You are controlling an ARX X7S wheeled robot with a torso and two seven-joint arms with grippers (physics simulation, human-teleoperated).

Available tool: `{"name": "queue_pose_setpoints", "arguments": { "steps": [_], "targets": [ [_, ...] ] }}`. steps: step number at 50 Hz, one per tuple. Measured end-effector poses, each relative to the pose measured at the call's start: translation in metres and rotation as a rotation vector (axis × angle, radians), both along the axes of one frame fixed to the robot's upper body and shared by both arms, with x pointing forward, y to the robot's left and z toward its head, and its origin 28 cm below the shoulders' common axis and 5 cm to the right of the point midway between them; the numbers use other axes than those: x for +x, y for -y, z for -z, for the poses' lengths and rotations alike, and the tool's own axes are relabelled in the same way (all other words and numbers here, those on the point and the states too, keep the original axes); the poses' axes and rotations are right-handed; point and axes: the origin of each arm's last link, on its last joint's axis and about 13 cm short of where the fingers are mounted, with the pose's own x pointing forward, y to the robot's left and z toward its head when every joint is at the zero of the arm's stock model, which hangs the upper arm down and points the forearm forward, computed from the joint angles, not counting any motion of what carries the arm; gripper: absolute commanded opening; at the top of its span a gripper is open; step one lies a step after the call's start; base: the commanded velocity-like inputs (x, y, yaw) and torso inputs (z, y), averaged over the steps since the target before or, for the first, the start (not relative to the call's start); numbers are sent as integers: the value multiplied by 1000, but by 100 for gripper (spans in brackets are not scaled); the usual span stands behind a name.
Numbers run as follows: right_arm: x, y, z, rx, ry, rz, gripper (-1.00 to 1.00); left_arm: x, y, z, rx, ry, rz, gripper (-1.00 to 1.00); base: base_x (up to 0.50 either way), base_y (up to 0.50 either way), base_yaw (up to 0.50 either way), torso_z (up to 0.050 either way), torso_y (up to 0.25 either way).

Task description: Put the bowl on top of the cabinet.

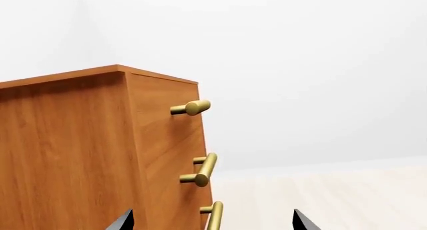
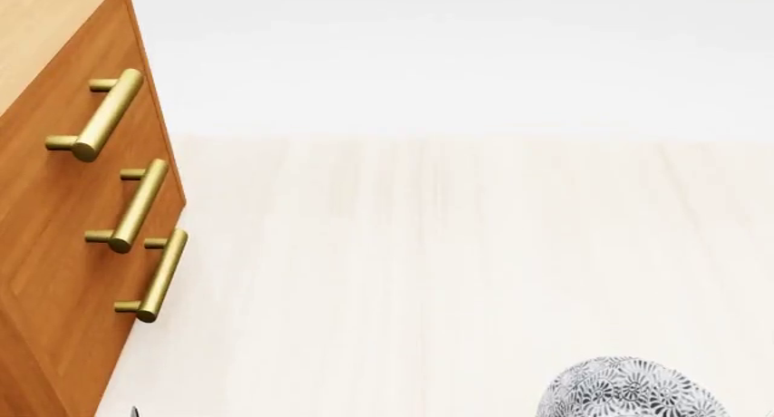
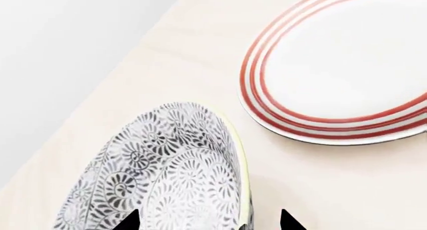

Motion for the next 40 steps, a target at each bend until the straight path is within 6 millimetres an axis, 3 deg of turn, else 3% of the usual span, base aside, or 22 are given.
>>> {"name": "queue_pose_setpoints", "arguments": {
  "steps": [37,38,40],
  "targets": [
    [14,4,9,56,-70,4,100,0,0,0,2,0,1,100,0,0,0,0,0],
    [14,4,9,57,-70,5,-100,0,0,0,1,-1,1,100,0,0,0,0,0],
    [14,4,9,58,-68,5,-100,1,0,0,1,-1,1,100,0,0,0,0,0]
  ]
}}
